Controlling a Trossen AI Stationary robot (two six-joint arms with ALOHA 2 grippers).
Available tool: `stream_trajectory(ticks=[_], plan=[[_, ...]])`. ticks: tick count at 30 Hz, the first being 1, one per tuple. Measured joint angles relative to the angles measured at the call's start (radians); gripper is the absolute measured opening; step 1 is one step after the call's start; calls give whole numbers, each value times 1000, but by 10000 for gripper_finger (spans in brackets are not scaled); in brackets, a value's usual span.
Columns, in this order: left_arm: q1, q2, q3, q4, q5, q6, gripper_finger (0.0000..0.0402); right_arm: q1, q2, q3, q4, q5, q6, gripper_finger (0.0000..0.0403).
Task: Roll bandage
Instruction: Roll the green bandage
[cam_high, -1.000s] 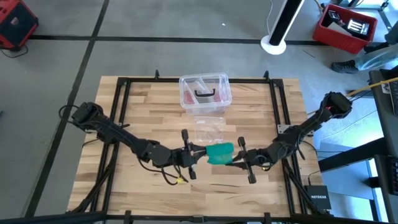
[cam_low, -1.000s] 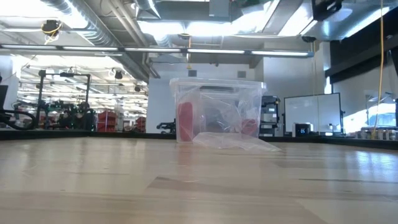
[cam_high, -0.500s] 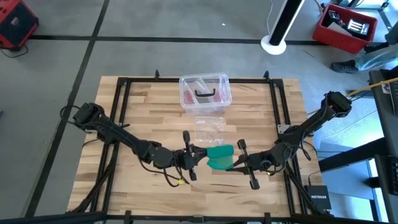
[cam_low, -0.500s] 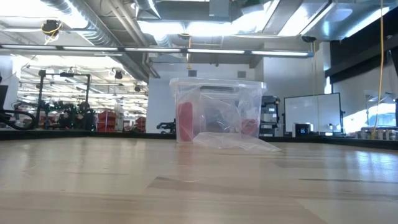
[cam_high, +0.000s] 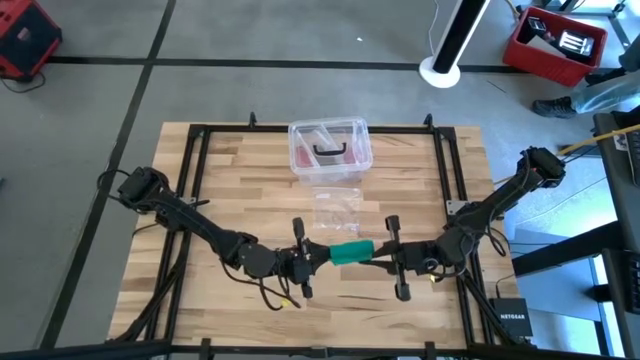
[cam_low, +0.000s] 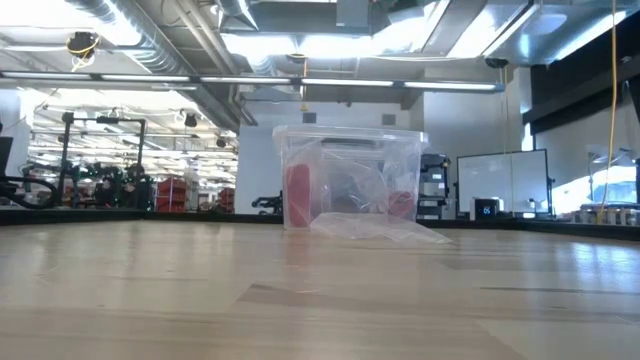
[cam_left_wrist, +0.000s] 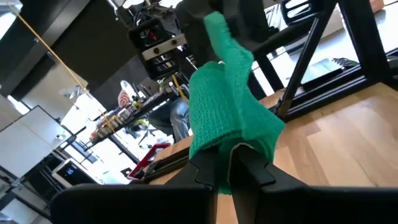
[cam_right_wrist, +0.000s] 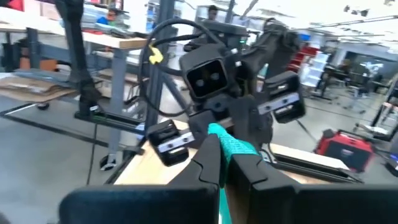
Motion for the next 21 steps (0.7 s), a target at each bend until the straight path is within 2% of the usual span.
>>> stream_trajectory(ticks=[16, 21], plan=[[-1, 0, -1, -3, -3, -6, 15, 0, 0, 0, 22, 242, 80, 11], [-2, 2, -2, -6, -3, -9, 15, -16, 5, 2, -38, 248, 197, 12]])
